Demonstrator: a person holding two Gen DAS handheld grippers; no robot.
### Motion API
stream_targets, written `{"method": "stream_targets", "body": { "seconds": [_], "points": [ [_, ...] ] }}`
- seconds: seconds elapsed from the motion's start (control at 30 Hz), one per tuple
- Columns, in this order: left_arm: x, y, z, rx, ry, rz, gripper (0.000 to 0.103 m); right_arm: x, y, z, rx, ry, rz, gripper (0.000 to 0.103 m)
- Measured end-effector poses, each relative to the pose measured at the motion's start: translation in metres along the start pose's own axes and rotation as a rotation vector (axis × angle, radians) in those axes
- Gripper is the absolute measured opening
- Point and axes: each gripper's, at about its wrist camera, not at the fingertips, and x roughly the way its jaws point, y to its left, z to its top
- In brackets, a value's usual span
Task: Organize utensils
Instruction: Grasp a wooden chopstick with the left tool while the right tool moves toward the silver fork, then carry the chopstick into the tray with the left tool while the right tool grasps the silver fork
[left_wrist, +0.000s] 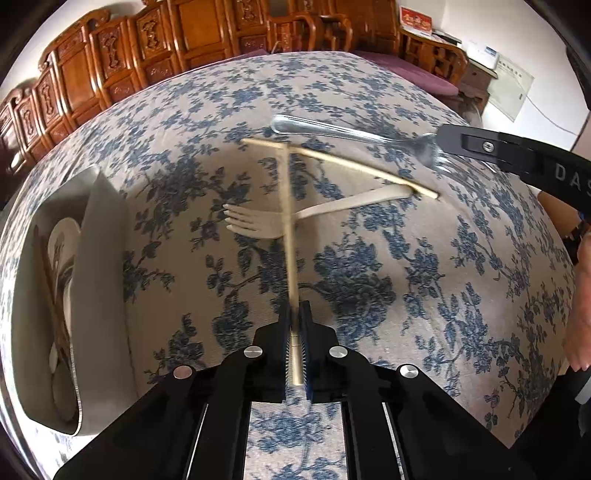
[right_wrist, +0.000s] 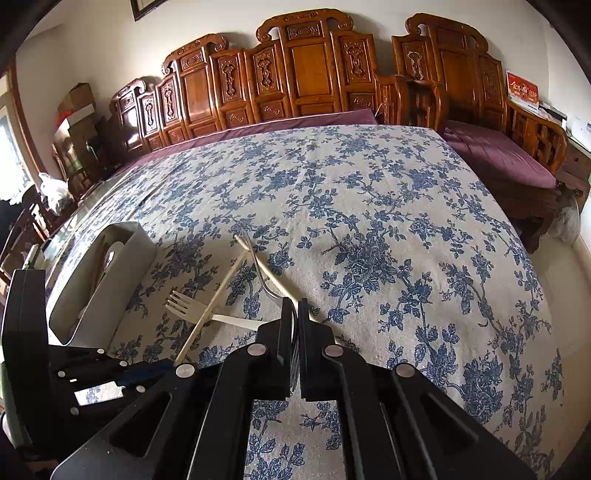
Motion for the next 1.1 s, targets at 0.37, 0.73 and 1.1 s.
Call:
{"method": "stream_targets", "body": {
  "seconds": [0.37, 0.73, 1.1],
  "points": [
    [-0.026, 0.025, -0.004, -0.052, -0.058, 0.016, 0.004, 0.0, 0.012, 0.003, -0.025, -0.006, 0.017, 0.004],
    [-0.065, 0.054, -0.003, -0.086, -0.126, 0.027, 0.004, -0.004, 0.03, 0.005, -0.066, -0.019, 0.03, 0.004],
    [-0.097, 0.089, -0.01, -0.131, -0.172, 0.053, 0.004, -0.014, 0.046, 0.009, -0.101, -0.064, 0.029, 0.004]
  ]
}}
